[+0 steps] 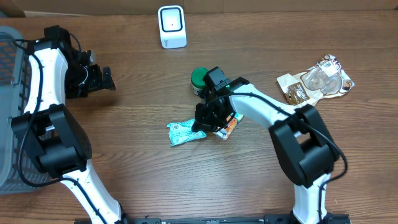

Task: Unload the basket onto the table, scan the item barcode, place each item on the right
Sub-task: 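Lift the teal packet and carry it to the white scanner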

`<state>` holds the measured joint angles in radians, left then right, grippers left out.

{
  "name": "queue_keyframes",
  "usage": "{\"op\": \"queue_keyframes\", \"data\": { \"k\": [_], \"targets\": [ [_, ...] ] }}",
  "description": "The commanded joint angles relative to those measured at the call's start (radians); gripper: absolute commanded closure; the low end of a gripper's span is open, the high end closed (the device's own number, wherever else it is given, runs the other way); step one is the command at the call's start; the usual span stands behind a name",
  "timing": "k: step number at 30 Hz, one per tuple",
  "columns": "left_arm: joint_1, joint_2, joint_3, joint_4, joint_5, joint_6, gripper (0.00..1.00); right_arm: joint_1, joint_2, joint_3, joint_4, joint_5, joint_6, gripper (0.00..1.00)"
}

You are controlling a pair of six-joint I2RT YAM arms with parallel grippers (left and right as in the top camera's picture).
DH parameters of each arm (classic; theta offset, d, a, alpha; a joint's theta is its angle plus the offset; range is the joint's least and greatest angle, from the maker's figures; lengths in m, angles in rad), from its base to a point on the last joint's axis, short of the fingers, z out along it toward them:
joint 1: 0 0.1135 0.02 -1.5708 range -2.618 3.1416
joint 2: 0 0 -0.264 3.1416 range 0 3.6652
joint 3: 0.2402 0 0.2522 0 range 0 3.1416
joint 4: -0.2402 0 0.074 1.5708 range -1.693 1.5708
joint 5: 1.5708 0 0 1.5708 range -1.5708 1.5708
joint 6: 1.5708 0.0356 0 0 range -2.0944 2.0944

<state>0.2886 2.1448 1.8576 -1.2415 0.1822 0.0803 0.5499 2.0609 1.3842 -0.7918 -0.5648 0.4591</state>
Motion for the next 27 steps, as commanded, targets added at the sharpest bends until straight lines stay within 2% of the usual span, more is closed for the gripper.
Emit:
{"op": "queue_keyframes", "data": {
  "k": [1,7,15,23,27],
  "targets": [
    [-0.002,-0.013,0.010,0.000,0.000,0.002,0.01,-0.035,-0.227,0.024,-0.008,-0.007,-0.039,0.96],
    [-0.002,-0.013,0.010,0.000,0.001,0.002,0.01,-0.106,-0.446,0.082,-0.036,-0.032,-0.041,0.96],
    [-0.002,-0.013,0.010,0.000,0.000,0.002,0.01,-0.123,-0.618,0.091,-0.044,0.035,-0.041,0.96],
    [-0.002,-0.013,0.010,0.000,0.000,0.002,0.00,-0.123,-0.641,0.133,-0.112,0.064,-0.040,0.96],
    [-0.002,-0.013,0.010,0.000,0.000,0.002,0.01,-0.120,-0.576,0.301,-0.261,0.238,-0.041,0.96]
  ]
}}
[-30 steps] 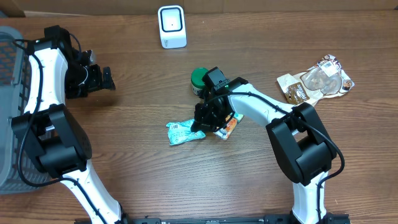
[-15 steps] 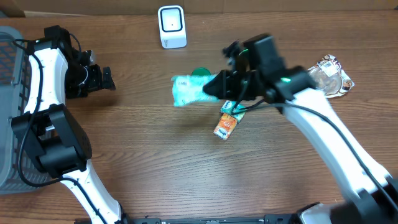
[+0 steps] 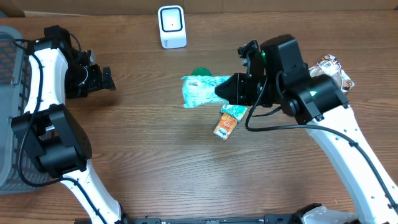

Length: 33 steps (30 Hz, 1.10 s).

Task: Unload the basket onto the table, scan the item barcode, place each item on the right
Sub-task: 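Lift the teal packet and carry it to the white scanner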

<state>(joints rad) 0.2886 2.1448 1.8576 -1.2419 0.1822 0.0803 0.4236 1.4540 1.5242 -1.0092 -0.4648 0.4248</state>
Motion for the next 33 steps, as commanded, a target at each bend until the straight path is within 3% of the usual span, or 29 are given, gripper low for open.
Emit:
{"op": "queue_keyframes", "data": {
  "k": [1,7,11,17,19,27,29,33],
  "targets": [
    [-0.002,-0.013,0.010,0.001,0.000,0.002,0.00,0.009,0.065,0.231,-0.090,0.188,-0.008,0.96],
    [-0.002,-0.013,0.010,0.001,0.000,0.002,0.00,0.035,0.367,0.716,-0.275,0.384,-0.102,0.96],
    [-0.002,-0.013,0.010,0.001,0.000,0.002,0.00,0.084,0.583,0.959,-0.206,0.633,-0.218,0.96],
    [-0.002,-0.013,0.010,0.001,0.001,0.002,0.00,0.161,0.785,0.949,0.232,1.114,-0.553,0.96],
    [-0.002,-0.013,0.010,0.001,0.001,0.002,0.00,0.171,0.852,0.949,0.367,1.172,-0.708,0.96],
    [-0.002,-0.013,0.010,0.001,0.000,0.002,0.00,0.172,1.095,0.949,0.804,1.162,-1.389,0.96],
    [-0.002,-0.013,0.010,0.001,0.000,0.002,0.00,0.172,1.131,0.949,0.848,1.151,-1.455,0.96],
    [-0.002,-0.013,0.010,0.001,0.000,0.002,0.00,0.172,1.167,0.949,0.877,1.080,-1.447,0.95]
  ]
}}
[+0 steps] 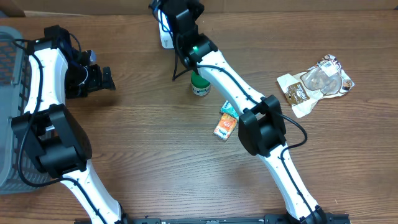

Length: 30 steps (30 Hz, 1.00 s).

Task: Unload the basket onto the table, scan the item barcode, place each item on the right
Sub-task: 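Lift the teal packet and carry it to the white scanner, then carry the teal packet to the right side near the bread bag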

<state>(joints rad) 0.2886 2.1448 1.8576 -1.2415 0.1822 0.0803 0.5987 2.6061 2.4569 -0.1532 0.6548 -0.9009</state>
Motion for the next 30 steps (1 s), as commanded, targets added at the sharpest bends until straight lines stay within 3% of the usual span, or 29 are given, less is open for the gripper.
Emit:
{"op": "queue_keyframes", "data": {
  "k": [1,30],
  "targets": [
    [-0.002,-0.013,0.010,0.000,0.000,0.002,0.00,-0.003,0.016,0.016,0.022,-0.056,-0.121,0.95],
    [-0.002,-0.013,0.010,0.000,0.000,0.002,0.01,-0.009,0.008,0.016,0.030,-0.108,-0.114,0.96]
  ]
}}
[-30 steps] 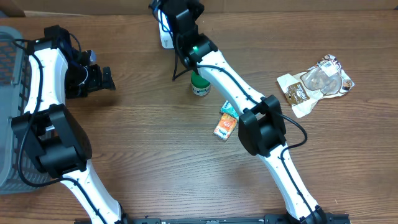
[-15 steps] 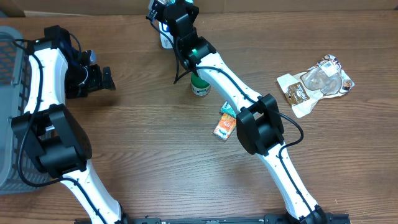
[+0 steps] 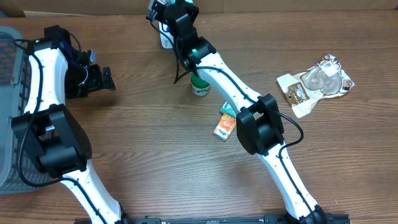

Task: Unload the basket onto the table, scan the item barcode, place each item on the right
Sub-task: 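Carry the teal packet to the right side near the bread bag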

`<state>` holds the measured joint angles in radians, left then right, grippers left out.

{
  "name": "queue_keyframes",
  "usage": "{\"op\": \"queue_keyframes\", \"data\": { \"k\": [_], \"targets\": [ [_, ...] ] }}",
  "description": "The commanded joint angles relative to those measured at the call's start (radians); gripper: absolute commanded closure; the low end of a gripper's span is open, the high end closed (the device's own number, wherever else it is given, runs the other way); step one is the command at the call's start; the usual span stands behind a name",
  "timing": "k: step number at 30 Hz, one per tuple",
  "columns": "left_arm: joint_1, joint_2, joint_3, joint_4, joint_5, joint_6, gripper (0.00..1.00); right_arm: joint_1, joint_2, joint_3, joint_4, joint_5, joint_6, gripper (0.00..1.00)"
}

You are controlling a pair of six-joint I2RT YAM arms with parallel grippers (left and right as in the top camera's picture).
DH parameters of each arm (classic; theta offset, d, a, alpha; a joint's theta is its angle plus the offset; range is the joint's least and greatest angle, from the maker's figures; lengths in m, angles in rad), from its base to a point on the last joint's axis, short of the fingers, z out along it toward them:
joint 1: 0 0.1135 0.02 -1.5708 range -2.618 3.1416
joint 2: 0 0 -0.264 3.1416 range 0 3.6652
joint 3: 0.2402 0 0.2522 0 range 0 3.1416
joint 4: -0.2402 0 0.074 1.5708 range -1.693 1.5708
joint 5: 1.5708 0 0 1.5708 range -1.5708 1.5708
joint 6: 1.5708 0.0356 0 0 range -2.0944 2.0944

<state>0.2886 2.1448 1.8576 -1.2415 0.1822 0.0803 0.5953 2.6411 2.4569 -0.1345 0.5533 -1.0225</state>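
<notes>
My right arm reaches across the table to the back, and its gripper [image 3: 163, 10] hangs over the white barcode scanner [image 3: 164, 38]. The arm covers most of the scanner. A sliver of the pale teal packet [image 3: 154, 6] shows at the gripper's left by the frame's top edge, so the gripper looks shut on it. Its fingers are hidden under the wrist. My left gripper [image 3: 107, 79] stands open and empty at the left of the table, far from the scanner.
A green-lidded jar [image 3: 200, 85] stands just below the right arm. An orange and teal packet [image 3: 226, 123] lies mid-table. Clear plastic wrapping and a snack pouch [image 3: 316, 84] lie at the right. A grey basket [image 3: 9, 74] fills the left edge.
The right wrist has shifted slightly left and toward the back over the scanner, and a bit more of the teal packet shows at its left. The left arm has not moved.
My right gripper was down on the teal packet mid-table beside the orange packet. Then it held the packet up in the air, right of the jar. Then it was at the scanner at the back, where it stays now with a small shift.
</notes>
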Motion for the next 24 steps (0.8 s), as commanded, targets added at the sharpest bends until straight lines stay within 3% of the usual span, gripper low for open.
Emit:
{"op": "queue_keyframes", "data": {
  "k": [1,6,12,18,24],
  "targets": [
    [-0.002,-0.013,0.010,0.000,0.001,0.002,0.00,-0.006,-0.035,0.016,0.011,-0.006,0.022,0.96],
    [-0.002,-0.013,0.010,0.000,0.000,0.002,0.01,-0.008,-0.132,0.016,-0.027,-0.061,0.274,0.96],
    [-0.002,-0.013,0.010,0.000,0.000,0.002,0.00,-0.008,-0.325,0.017,-0.254,-0.153,0.625,0.96],
    [-0.002,-0.013,0.010,0.000,0.000,0.002,0.00,-0.055,-0.616,0.018,-0.724,-0.203,1.239,0.96],
    [-0.002,-0.013,0.010,0.000,0.000,0.002,0.00,-0.218,-0.780,0.018,-1.073,-0.396,1.558,0.96]
  ]
}}
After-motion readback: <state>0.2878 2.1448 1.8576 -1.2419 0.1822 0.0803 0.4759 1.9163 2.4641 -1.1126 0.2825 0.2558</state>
